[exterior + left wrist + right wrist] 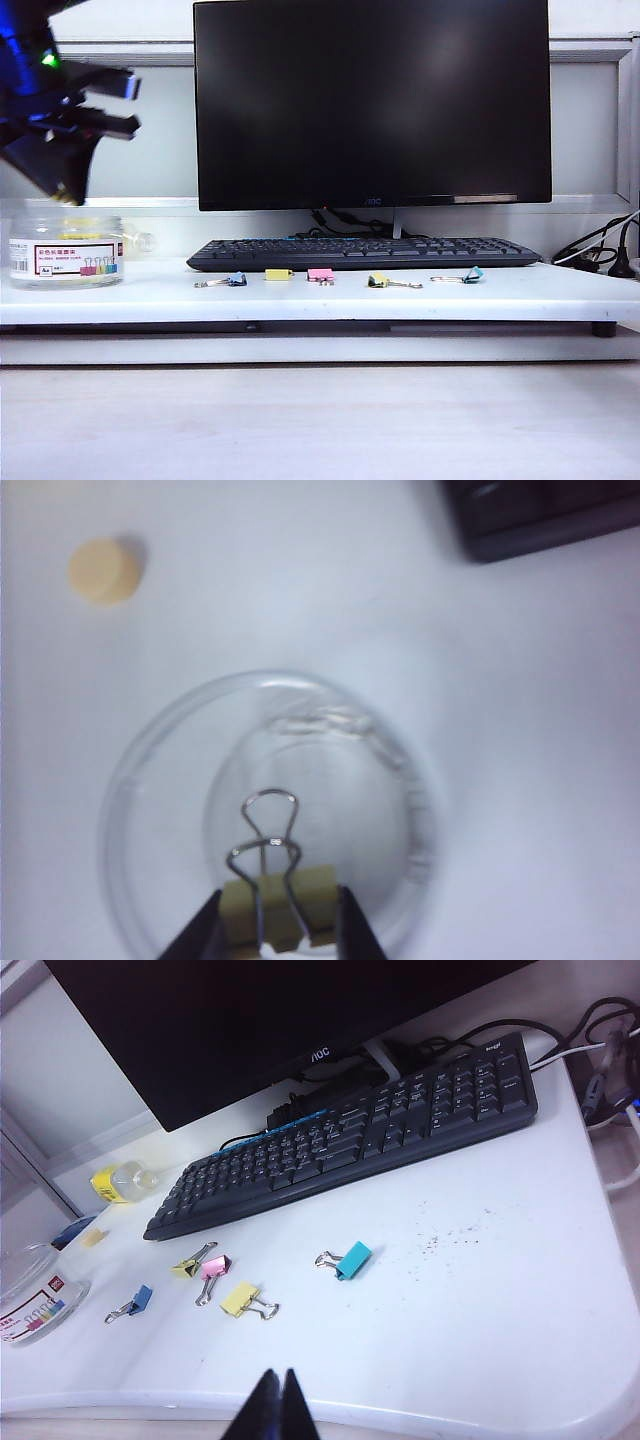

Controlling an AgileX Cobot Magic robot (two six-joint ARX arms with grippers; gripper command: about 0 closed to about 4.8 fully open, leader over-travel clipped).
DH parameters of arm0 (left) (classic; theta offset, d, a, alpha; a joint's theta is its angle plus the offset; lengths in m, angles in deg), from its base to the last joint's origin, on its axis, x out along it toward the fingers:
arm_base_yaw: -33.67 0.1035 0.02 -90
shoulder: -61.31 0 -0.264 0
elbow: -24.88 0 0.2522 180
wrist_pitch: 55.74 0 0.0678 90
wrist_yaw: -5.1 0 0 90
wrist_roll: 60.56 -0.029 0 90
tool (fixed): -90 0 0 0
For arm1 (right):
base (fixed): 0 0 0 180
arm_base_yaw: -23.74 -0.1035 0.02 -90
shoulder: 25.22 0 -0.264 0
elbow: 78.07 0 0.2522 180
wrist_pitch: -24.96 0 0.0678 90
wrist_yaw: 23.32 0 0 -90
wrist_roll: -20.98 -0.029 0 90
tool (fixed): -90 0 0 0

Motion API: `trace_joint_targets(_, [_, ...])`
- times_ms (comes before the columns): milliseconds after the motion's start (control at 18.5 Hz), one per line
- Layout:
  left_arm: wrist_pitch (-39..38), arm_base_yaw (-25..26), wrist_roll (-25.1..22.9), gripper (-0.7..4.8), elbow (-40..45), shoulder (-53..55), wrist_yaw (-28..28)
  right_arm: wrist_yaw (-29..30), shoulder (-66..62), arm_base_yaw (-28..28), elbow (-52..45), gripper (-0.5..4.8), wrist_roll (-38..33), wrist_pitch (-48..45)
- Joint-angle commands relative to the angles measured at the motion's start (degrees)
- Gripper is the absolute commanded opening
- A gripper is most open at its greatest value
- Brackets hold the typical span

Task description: Pick up the clips with the largest number of clips of the same color on the table and place them in a round transparent plastic box.

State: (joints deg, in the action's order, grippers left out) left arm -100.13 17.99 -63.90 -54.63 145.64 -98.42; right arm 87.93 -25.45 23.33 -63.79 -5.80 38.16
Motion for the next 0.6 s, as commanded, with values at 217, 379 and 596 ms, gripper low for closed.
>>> trace_joint_targets(217, [1.9, 3.1, -0.7, 1.25, -0.2, 0.6, 4.6, -0.3, 0.1, 0.0, -0.2, -0.01, -0.2, -1.1])
trace_joint_targets(379, [3.2, 3.1, -0.7, 1.89, -0.2, 0.6, 4.8, -0.3, 0.1, 0.0, -0.2, -0.01, -0.2, -1.1])
trace_joint_targets(596, [3.0, 3.1, -0.5, 1.89, -0.2, 0.6, 5.6, -0.3, 0.1, 0.0, -0.2, -0.01, -0.2, -1.2])
